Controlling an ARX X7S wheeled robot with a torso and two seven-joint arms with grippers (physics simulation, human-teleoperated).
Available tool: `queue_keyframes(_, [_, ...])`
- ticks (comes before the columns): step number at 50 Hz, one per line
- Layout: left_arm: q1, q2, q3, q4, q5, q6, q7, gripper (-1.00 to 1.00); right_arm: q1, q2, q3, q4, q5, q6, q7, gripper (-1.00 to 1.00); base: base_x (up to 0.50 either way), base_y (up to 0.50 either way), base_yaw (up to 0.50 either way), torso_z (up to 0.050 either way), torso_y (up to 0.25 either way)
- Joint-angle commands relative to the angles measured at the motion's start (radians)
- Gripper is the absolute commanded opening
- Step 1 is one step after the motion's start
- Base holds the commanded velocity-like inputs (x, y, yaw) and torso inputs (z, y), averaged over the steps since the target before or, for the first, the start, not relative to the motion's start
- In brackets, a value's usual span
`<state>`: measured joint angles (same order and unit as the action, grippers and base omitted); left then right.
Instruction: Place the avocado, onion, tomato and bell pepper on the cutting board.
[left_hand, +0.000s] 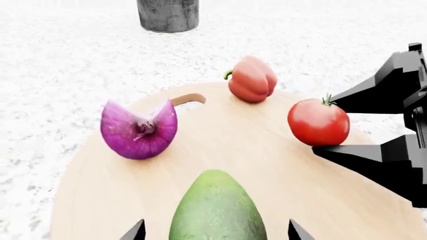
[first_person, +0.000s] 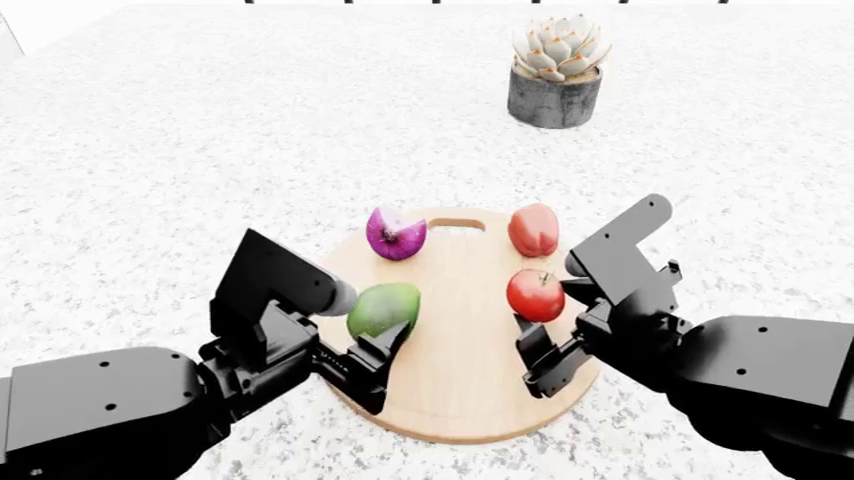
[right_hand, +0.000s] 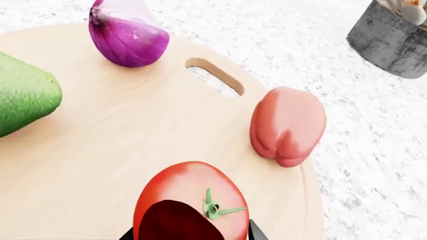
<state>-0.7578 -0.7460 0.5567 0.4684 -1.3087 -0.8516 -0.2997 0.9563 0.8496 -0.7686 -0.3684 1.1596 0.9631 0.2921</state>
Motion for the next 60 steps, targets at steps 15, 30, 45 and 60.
queue_keyframes(15, [-0.019, -0.036, -0.072, 0.091, -0.080, 0.048, 0.010, 1.00, 0.008, -0.004, -0.011, -0.006, -0.009, 0.016, -0.014, 1.00, 0.00, 0.00, 0.00, 0.001, 0.000])
queue_keyframes(30, [-0.030, -0.045, -0.086, 0.122, -0.081, 0.061, 0.008, 1.00, 0.022, 0.018, 0.006, -0.041, 0.021, 0.027, 0.005, 1.00, 0.00, 0.00, 0.00, 0.000, 0.000])
queue_keyframes(45, [-0.010, -0.048, -0.084, 0.123, -0.059, 0.076, 0.012, 1.00, 0.023, 0.083, 0.055, -0.156, 0.090, 0.027, 0.063, 1.00, 0.00, 0.00, 0.00, 0.000, 0.000])
queue_keyframes(60, [0.018, -0.083, -0.125, 0.186, -0.098, 0.105, -0.050, 1.00, -0.016, 0.167, 0.126, -0.265, 0.181, -0.025, 0.130, 1.00, 0.00, 0.00, 0.00, 0.000, 0.000])
